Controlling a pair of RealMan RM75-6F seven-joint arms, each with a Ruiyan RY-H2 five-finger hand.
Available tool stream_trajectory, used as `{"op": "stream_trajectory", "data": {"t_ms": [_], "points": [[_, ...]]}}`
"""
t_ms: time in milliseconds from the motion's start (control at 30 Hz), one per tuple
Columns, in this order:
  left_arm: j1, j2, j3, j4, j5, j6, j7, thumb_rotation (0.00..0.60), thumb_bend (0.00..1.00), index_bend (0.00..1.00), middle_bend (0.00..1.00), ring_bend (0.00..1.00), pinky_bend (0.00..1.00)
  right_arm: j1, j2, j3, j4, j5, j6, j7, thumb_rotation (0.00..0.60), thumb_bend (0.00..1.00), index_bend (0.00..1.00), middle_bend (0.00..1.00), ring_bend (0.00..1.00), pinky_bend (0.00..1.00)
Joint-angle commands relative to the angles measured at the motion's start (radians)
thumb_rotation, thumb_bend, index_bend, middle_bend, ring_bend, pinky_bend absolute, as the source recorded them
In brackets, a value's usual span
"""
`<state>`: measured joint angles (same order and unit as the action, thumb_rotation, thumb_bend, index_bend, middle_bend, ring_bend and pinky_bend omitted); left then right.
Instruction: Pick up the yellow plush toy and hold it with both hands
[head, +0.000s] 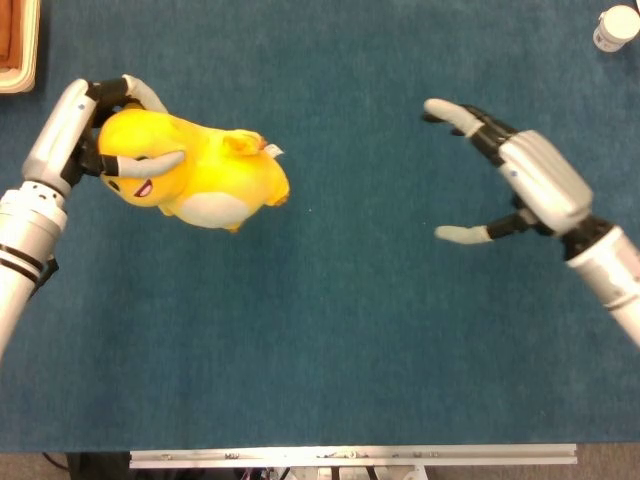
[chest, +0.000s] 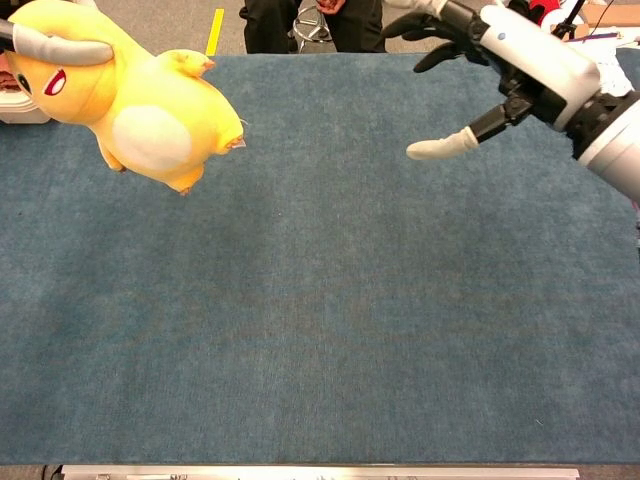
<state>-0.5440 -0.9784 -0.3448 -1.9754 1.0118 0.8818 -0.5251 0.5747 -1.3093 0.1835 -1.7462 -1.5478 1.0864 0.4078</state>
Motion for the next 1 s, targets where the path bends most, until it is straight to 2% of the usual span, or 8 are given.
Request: {"op": "stream_trajectory", "data": {"t_ms": [33,167,400,1000], "points": [[-0.002,0.001,-0.007,-0.026,-0.01,0.004,-0.002,0.6,0.18,0.54,0.5,0.41,0.67,0.035,-0.068,0.026,0.004,0.066,-0.036,-0.028,0.6,0.0,0.0,0.16,0.1,0.22],[0.001,0.0,-0.007,-0.047,-0.008,0.015,0.006,0.6,0.18,0.54,0.5,0.41,0.67,0.067,-0.144,0.049,0.029,0.138,-0.062,-0.064,0.6,0.0,0.0,0.15,0.1,0.22],[0.008,-0.012,-0.002,-0.071,0.01,0.037,0.014,0.6,0.18,0.53,0.49,0.4,0.67,0.12,-0.25,0.097,0.057,0.242,-0.114,-0.035,0.6,0.0,0.0,0.15,0.1,0.21],[0.004,-0.036,-0.001,-0.121,0.034,0.049,0.011,0.6,0.18,0.53,0.49,0.4,0.67,0.241,-0.394,0.176,0.1,0.373,-0.245,0.031,0.6,0.0,0.0,0.16,0.1,0.2]]}}
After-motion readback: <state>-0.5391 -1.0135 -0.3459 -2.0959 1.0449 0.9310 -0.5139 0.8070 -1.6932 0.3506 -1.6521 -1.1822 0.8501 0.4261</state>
